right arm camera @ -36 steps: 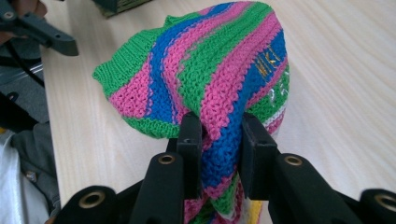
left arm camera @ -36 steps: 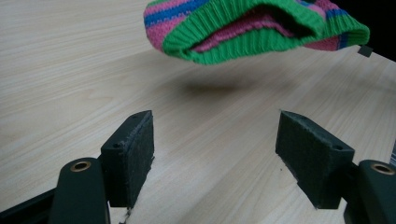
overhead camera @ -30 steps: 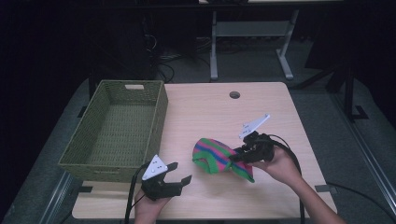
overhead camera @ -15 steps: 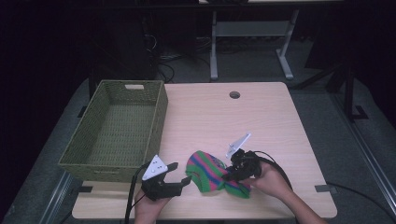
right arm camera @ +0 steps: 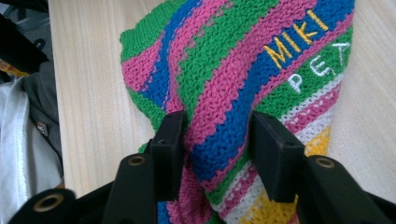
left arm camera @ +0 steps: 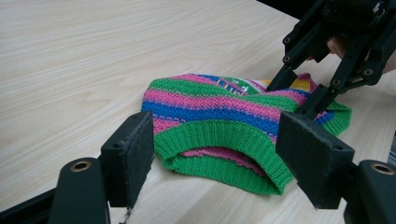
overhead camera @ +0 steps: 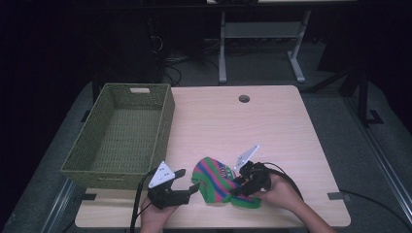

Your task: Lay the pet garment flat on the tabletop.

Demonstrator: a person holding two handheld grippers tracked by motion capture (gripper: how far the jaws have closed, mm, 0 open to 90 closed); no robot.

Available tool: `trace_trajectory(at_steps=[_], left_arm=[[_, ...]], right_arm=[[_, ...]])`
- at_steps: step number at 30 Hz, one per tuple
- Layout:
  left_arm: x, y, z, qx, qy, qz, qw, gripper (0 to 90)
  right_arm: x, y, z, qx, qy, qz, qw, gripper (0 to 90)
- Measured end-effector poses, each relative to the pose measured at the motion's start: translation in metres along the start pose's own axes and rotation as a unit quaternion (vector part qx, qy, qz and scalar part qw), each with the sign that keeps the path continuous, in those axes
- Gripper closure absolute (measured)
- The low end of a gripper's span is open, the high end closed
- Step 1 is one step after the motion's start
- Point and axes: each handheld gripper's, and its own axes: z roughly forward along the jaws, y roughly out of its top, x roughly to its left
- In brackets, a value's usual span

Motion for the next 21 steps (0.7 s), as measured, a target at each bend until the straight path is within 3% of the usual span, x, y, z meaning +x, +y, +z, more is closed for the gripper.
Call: trace_trajectory(at_steps=[4, 15, 21], left_arm=[[0.0, 0.0, 0.0, 0.0, 0.0, 0.001, 1.0, 27.7], [-0.001, 0.0, 0.001, -0.001, 0.0, 0.002, 1.0, 27.7], [0.0, 0.0, 0.001, -0.002, 0.001, 0.002, 1.0, 27.7]], right_arm=[[-0.001, -0.001, -0.002, -0.001, -0.026, -0.002, 0.9997, 46.7], [-0.005, -0.004, -0.018, -0.029, -0.025, 0.01, 0.9992, 36.7], [0.006, 0.004, -0.028, -0.041, -0.03, -0.013, 0.9986, 36.6]])
